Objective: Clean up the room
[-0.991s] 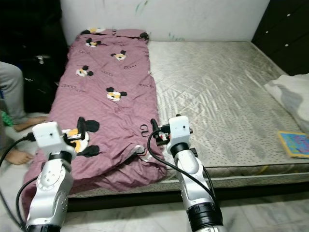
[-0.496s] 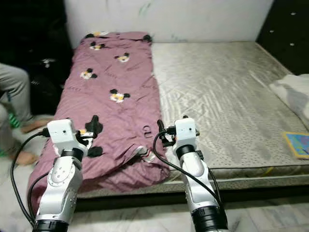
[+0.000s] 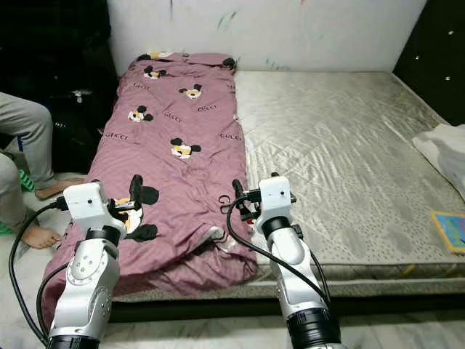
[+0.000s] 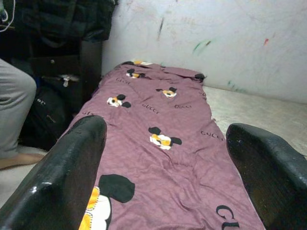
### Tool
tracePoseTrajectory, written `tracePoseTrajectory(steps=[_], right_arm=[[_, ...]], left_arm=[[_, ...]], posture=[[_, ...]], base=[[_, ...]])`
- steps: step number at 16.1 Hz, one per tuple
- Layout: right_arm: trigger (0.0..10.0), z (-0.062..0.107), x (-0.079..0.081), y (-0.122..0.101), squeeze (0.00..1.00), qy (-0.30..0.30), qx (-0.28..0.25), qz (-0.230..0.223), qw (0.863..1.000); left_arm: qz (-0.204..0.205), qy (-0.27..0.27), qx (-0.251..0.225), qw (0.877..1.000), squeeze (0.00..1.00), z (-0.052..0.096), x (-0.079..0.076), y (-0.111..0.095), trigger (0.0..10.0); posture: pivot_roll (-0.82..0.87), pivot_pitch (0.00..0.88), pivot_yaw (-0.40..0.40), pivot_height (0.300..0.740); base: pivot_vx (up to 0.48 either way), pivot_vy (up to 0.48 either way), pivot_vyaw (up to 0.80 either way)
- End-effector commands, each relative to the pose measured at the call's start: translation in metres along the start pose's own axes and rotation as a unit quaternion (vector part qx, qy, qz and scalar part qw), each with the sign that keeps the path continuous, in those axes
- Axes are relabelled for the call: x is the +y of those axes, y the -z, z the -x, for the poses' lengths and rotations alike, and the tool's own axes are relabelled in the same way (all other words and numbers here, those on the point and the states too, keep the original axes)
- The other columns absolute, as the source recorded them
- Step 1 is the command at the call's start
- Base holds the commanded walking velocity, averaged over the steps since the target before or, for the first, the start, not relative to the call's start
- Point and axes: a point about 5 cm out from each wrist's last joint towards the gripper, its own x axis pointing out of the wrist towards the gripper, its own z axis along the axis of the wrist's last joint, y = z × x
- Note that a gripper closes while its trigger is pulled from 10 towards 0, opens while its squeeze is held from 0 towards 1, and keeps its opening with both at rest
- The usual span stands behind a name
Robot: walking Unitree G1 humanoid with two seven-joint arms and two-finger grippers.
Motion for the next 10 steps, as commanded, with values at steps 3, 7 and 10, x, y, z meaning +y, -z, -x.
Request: tracePoseTrajectory(steps=[3,7,10], right_arm=[[10.0,-0.0027,-0.0014,-0.0034,0.00,-0.004,-0.002,0.004,1.000],[10.0,-0.0023,-0.0006,-0.0026,0.00,-0.005,-0.001,0.004,1.000],[10.0,-0.0032,-0.0006,-0.0031,0.00,-0.006,-0.003,0.005,1.000]], left_arm=[[0.003,-0.001,-0.005,1.000,0.00,0.0010,0.0003,-0.0017,10.0],[0.003,-0.001,-0.006,1.000,0.00,0.0002,0.0008,-0.0022,10.0],[0.003,-0.001,-0.006,1.000,0.00,0.0003,0.0005,-0.0024,10.0]], posture=[[0.03,0.049,-0.019,0.740],[0.03,0.046,-0.019,0.740],[0.03,0.046,-0.019,0.740]], base=[[0.345,0.000,0.00],[0.361,0.000,0.00],[0.366,0.000,0.00]])
